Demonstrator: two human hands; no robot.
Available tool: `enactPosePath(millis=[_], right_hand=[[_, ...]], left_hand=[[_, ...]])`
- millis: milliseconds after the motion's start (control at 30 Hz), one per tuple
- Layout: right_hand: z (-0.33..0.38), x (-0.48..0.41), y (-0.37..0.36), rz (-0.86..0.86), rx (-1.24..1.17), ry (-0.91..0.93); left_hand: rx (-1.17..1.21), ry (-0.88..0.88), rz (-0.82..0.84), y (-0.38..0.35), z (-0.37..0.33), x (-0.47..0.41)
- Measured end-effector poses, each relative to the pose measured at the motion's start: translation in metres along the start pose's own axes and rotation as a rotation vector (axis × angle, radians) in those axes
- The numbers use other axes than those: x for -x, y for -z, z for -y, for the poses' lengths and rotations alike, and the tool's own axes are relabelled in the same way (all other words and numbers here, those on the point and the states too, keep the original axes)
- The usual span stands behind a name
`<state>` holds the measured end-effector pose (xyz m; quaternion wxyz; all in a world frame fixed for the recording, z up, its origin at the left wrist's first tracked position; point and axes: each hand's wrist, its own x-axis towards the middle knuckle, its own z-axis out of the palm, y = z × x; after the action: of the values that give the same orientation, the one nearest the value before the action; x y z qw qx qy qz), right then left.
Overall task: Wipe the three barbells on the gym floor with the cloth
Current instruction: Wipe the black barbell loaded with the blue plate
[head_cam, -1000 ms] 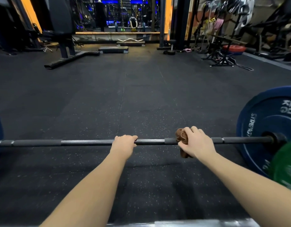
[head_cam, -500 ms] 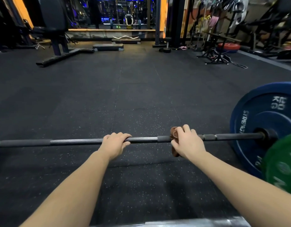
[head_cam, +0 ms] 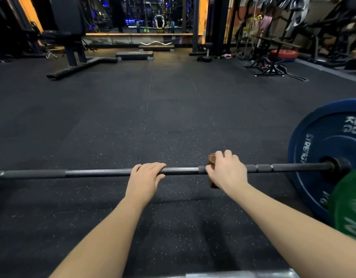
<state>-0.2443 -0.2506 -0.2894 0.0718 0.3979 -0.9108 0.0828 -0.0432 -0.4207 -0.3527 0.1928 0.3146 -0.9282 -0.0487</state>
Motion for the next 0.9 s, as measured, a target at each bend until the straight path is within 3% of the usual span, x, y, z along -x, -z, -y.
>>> enactPosePath(millis=[167, 400, 533, 767, 900], right_hand=[[0.035, 0.002, 0.000, 0.120, -0.158, 0.158], [0.017, -0.013, 0.010, 0.092, -0.039, -0.049], [0.034, -0.007, 0.004, 0.079, 0.041, -0.005], [0.097, -0.005, 0.000, 0.230, -0.208, 0.113], [0.093, -0.009, 0.001, 0.219, -0.152, 0.139]], left_hand=[[-0.032, -0.014, 0.059, 0.011, -0.003, -0.003], [-0.042, 0.029, 0.072, 0.016, -0.011, -0.006], [-0.050, 0.050, 0.071, 0.014, -0.010, -0.006], [-0.020, 0.064, 0.084, 0.014, -0.009, -0.005], [0.044, 0.090, 0.147, 0.020, -0.008, -0.007]])
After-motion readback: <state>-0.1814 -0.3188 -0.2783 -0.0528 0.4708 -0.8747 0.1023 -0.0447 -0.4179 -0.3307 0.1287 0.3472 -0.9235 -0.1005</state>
